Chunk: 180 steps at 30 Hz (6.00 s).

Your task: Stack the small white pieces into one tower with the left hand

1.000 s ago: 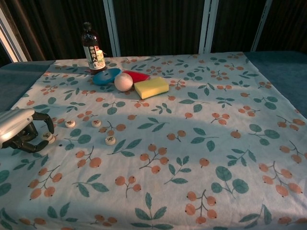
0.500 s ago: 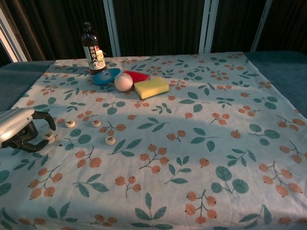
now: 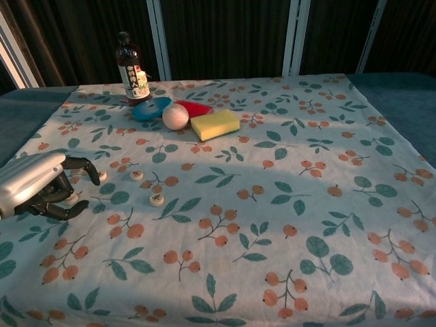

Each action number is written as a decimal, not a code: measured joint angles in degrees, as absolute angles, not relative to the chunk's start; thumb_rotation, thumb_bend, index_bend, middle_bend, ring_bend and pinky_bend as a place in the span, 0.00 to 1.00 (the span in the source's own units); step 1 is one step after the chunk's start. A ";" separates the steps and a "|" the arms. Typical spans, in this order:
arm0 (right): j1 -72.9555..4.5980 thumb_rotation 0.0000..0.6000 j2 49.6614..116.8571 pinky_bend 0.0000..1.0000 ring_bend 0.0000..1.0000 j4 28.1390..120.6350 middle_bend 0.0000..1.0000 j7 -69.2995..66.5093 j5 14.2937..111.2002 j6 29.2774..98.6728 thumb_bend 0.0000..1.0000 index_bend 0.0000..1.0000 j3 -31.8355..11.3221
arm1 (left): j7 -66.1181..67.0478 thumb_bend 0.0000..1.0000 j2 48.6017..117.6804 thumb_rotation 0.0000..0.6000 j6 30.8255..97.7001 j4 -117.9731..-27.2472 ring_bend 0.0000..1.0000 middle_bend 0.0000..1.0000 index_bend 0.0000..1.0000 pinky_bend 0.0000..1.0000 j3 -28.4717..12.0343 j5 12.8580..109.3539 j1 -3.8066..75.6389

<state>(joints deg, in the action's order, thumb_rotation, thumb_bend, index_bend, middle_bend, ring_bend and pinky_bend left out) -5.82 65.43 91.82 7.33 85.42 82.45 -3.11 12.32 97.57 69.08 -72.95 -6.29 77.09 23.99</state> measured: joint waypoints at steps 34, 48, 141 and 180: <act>-5.31 1.00 64.53 0.00 0.00 91.64 0.00 5.03 85.55 83.43 0.16 0.00 -3.27 | 22.62 0.40 109.63 1.00 62.71 -67.84 1.00 1.00 0.39 1.00 -9.49 71.24 31.77; -5.25 1.00 64.51 0.00 0.00 91.60 0.00 4.99 85.64 83.51 0.16 0.00 -3.27 | 21.63 0.40 110.22 1.00 62.84 -66.71 1.00 1.00 0.49 1.00 -9.72 71.20 32.24; -5.51 1.00 65.12 0.00 0.00 91.89 0.00 6.53 85.84 83.02 0.16 0.00 -3.01 | 15.73 0.40 86.23 1.00 61.59 -83.37 1.00 1.00 0.35 1.00 -11.32 61.16 30.24; -5.72 1.00 64.43 0.00 0.00 91.78 0.00 5.00 85.79 82.33 0.16 0.00 -2.89 | 33.23 0.36 91.12 1.00 52.75 -74.78 1.00 1.00 0.39 1.00 -11.28 36.47 45.11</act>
<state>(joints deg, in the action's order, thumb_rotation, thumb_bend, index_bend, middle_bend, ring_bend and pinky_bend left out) -5.72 64.43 91.78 5.00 85.79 82.33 -2.89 33.23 91.12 52.75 -74.78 -11.28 36.47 45.11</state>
